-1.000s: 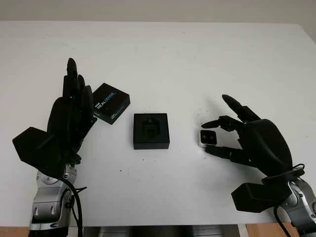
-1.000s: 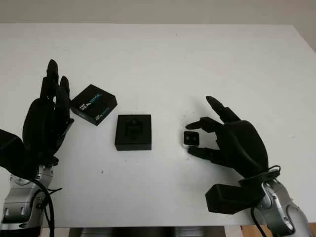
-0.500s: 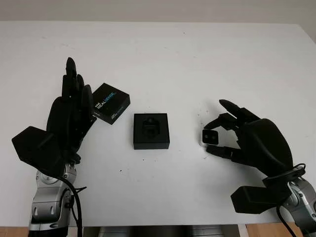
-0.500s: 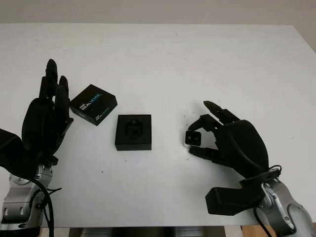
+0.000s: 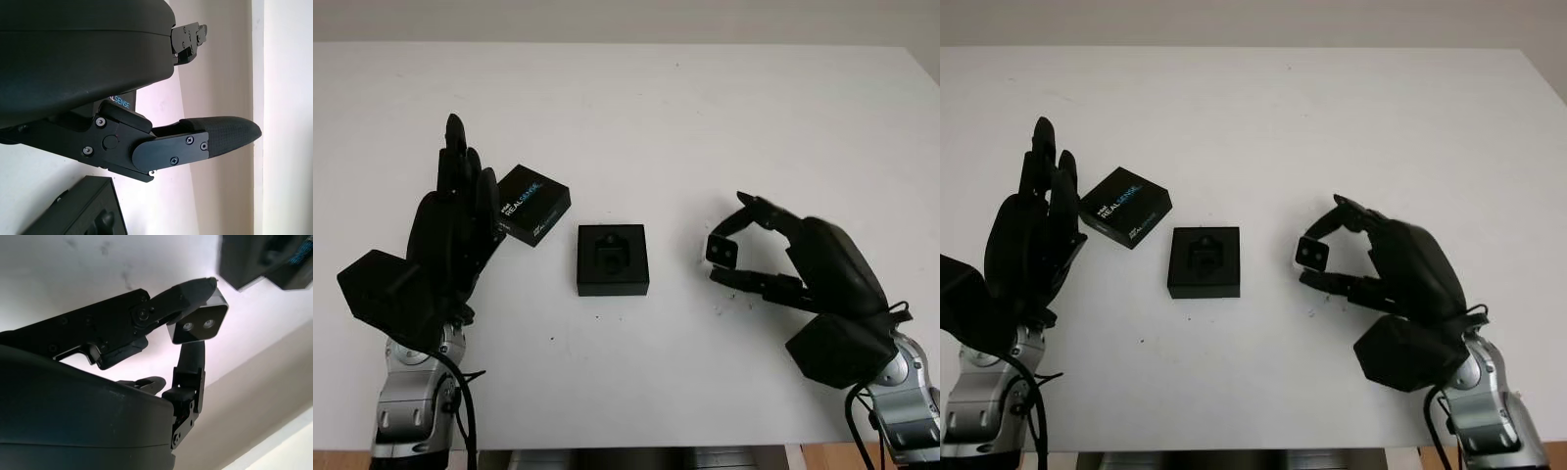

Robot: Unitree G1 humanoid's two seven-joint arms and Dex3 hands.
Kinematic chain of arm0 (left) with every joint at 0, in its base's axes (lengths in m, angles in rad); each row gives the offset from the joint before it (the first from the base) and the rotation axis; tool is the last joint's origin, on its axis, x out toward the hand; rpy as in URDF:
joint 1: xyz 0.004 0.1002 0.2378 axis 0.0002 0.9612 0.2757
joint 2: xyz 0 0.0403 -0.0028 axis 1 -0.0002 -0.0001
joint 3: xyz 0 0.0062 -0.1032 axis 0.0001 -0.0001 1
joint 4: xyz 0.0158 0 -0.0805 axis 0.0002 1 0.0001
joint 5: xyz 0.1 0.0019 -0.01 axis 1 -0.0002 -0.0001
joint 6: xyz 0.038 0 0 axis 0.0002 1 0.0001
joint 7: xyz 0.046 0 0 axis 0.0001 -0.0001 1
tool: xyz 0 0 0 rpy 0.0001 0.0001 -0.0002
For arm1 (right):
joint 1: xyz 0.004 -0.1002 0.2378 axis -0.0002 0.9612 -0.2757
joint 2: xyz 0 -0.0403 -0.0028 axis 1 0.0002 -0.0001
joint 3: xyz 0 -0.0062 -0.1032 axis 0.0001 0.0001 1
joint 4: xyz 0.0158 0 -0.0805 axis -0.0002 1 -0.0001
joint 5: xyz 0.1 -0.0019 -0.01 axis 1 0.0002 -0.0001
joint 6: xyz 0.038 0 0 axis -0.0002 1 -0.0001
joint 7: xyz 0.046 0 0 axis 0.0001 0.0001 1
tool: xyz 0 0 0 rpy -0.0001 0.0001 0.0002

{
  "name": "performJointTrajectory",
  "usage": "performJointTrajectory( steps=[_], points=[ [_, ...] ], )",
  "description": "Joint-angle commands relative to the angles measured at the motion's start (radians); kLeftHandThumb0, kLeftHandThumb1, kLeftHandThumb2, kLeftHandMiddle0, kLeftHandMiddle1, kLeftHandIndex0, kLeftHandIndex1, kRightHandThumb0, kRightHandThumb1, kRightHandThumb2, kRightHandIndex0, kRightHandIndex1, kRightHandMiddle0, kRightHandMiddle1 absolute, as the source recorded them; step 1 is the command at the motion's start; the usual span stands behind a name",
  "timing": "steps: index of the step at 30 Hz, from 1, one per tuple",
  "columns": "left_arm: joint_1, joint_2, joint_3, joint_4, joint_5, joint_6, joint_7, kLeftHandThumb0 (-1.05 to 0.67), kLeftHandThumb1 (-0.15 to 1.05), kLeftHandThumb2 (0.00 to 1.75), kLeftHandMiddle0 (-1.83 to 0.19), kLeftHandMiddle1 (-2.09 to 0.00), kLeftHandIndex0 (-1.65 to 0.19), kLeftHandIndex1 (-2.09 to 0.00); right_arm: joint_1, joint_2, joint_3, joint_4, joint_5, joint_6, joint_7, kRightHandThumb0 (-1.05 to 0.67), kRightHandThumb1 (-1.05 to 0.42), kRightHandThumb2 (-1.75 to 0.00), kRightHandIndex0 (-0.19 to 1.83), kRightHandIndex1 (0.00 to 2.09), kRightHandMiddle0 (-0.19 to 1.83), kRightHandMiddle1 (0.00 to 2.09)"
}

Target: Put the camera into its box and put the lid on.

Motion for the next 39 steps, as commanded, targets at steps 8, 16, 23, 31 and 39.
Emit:
performJointTrajectory(
  steps=[8,16,23,31,39],
  points=[
    [0.009,-0.005,-0.009,-0.023,0.009,0.001,0.002,-0.84,1.05,0.59,0.19,0.0,0.19,0.0,-0.114,-0.008,0.002,-0.078,0.086,0.18,0.164,-0.49,-1.02,-0.05,0.36,0.04,0.55,1.63],
    [0.008,-0.013,-0.011,-0.021,0.012,0.003,0.006,-0.84,1.05,0.6,0.19,0.0,0.19,0.0,-0.204,-0.01,0.037,-0.044,0.093,0.169,0.249,-0.46,-1.01,-0.05,0.33,0.04,0.53,1.67],
    [0.013,-0.017,-0.016,-0.02,0.023,-0.002,0.01,-0.84,1.05,0.62,0.19,0.0,0.19,0.0,-0.283,0.034,0.119,0.055,0.06,0.072,0.244,-0.49,-1.04,-0.06,0.3,0.03,0.49,1.78],
    [0.016,-0.026,-0.02,-0.028,0.026,0.005,0.021,-0.84,1.05,0.62,0.19,0.0,0.19,0.0,-0.306,0.091,0.161,0.125,0.01,-0.04,0.184,-0.48,-1.03,-0.06,0.3,0.04,0.47,1.79],
    [0.018,-0.029,-0.019,-0.023,0.027,0.0,0.024,-0.84,1.05,0.62,0.19,0.0,0.19,0.0,-0.261,0.144,0.196,0.089,-0.057,-0.006,0.133,-0.46,-1.04,-0.06,0.27,0.03,0.45,1.9]
  ],
)
